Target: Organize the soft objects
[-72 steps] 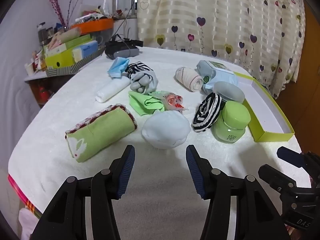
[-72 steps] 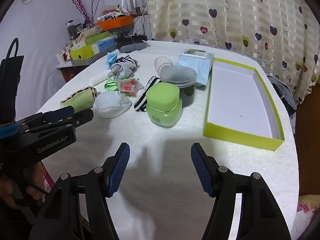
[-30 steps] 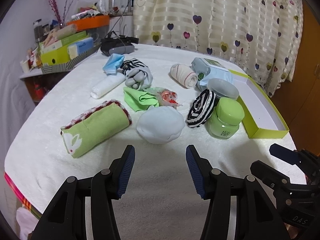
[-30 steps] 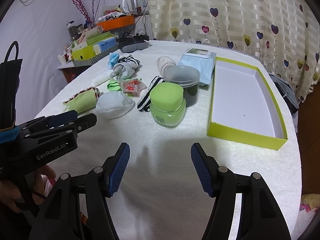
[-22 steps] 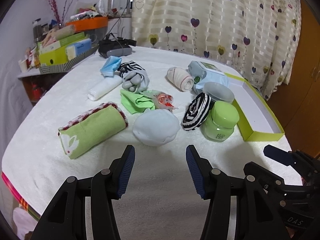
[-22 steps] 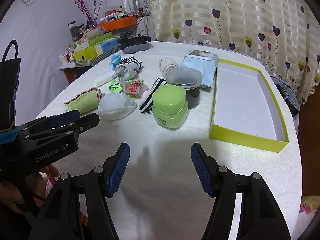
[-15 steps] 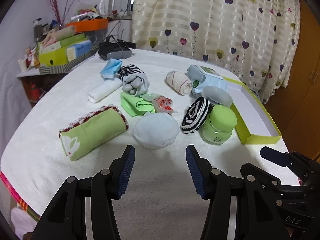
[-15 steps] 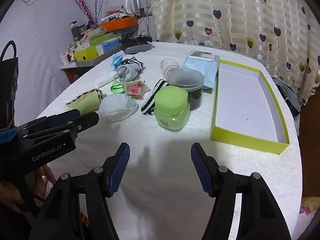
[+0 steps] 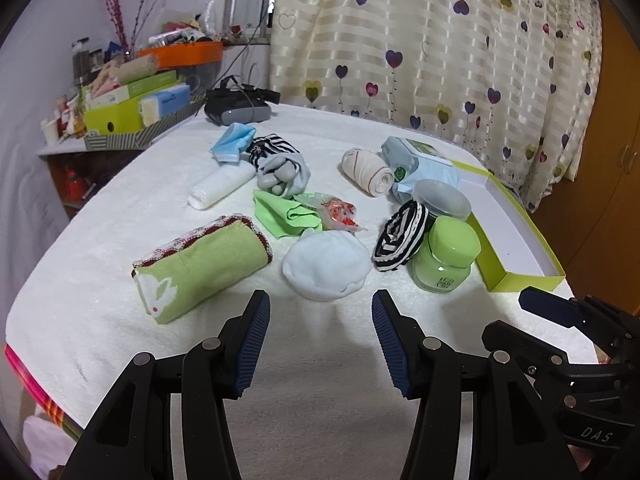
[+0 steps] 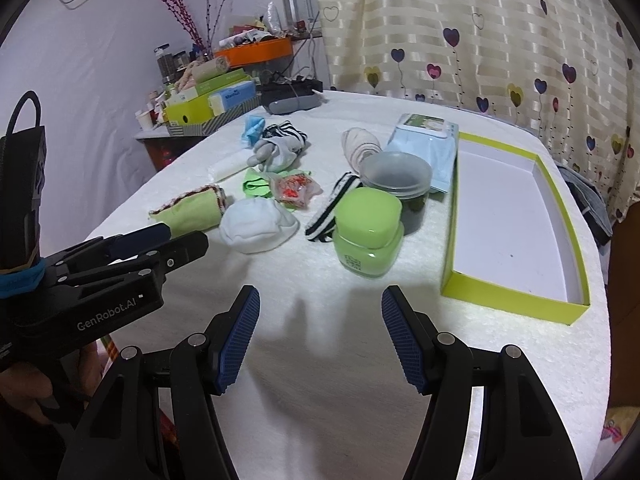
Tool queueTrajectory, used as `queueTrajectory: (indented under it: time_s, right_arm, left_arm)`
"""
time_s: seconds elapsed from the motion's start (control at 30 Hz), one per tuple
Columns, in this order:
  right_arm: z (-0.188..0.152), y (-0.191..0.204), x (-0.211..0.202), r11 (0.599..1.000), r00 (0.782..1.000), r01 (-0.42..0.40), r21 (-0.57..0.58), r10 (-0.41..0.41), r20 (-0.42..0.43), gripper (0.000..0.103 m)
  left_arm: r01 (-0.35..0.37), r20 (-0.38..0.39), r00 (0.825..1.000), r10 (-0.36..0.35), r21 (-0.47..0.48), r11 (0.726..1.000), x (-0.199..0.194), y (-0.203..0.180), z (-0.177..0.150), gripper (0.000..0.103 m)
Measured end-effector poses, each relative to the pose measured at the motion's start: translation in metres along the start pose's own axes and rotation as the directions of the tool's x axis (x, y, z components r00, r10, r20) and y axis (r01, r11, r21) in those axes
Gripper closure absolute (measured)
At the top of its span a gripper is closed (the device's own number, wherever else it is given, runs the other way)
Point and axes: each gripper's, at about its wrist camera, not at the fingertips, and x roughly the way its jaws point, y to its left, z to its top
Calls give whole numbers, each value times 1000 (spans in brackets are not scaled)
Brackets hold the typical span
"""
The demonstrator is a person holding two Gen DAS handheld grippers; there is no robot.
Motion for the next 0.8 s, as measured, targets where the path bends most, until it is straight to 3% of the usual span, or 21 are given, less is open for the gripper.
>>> queueTrajectory:
  time_s: [0.8]
  right_arm:
    - [5,16,-2,994,996,-71,-80,74,43,39]
  left_arm:
    - [-13,7,1000,13,42,999,-8,2,-4,51]
